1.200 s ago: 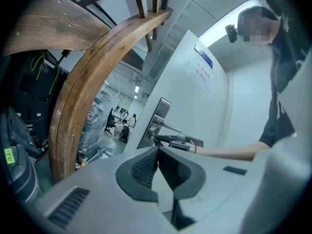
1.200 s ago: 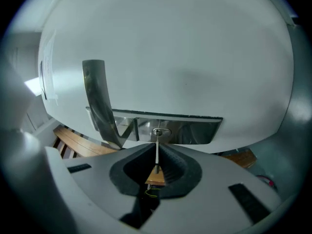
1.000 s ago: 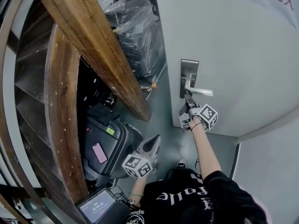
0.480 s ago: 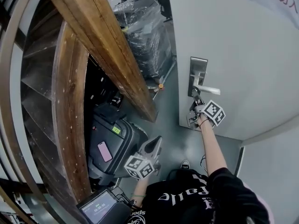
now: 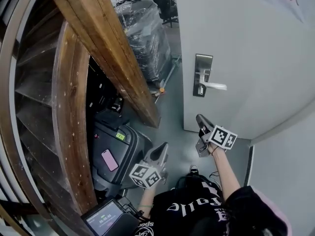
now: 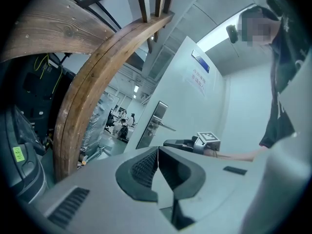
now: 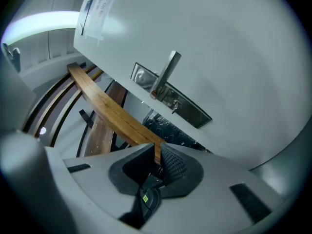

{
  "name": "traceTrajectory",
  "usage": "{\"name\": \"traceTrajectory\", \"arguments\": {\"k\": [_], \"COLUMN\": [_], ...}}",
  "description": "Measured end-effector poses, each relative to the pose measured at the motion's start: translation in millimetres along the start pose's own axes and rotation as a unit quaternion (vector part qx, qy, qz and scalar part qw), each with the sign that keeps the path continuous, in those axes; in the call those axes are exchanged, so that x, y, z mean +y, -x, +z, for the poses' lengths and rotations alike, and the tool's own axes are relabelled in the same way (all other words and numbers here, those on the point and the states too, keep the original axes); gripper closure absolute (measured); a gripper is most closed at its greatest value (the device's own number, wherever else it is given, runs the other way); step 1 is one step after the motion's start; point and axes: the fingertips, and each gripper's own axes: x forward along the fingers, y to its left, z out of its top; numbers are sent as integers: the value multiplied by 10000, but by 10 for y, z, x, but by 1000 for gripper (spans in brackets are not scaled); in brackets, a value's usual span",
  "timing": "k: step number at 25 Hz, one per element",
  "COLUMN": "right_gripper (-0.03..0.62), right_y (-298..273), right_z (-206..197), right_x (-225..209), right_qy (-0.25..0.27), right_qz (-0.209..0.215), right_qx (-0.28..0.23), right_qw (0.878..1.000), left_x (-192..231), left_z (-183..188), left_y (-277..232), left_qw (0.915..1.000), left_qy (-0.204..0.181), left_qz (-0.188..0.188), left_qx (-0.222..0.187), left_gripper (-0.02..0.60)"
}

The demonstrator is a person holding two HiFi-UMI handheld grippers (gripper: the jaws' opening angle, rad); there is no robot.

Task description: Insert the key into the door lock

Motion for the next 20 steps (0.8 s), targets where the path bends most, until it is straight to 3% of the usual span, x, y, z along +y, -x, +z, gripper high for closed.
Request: {"name": "traceTrajectory", "arguments": {"k": [8, 15, 20], "right_gripper": [549, 561, 566], "right_y": [835, 1597, 1970], "right_z": [-898, -1613, -1898], "right_x": [642, 861, 1075], "right_qy": [-51, -164, -104], "right_qz": [-36, -383, -426], "right_qx": [9, -63, 5], "right_qw": [10000, 9991, 9990], "left_x": [-204, -506, -754], "left_z": [-197, -554, -575], "left_y": [619, 1195, 1469], "left_qw": [9986, 9944, 9929], "left_qy": [36, 173, 202], "left_qz": [-494, -921, -1098], "left_qx": [165, 497, 409], "left_gripper": [575, 575, 575]}}
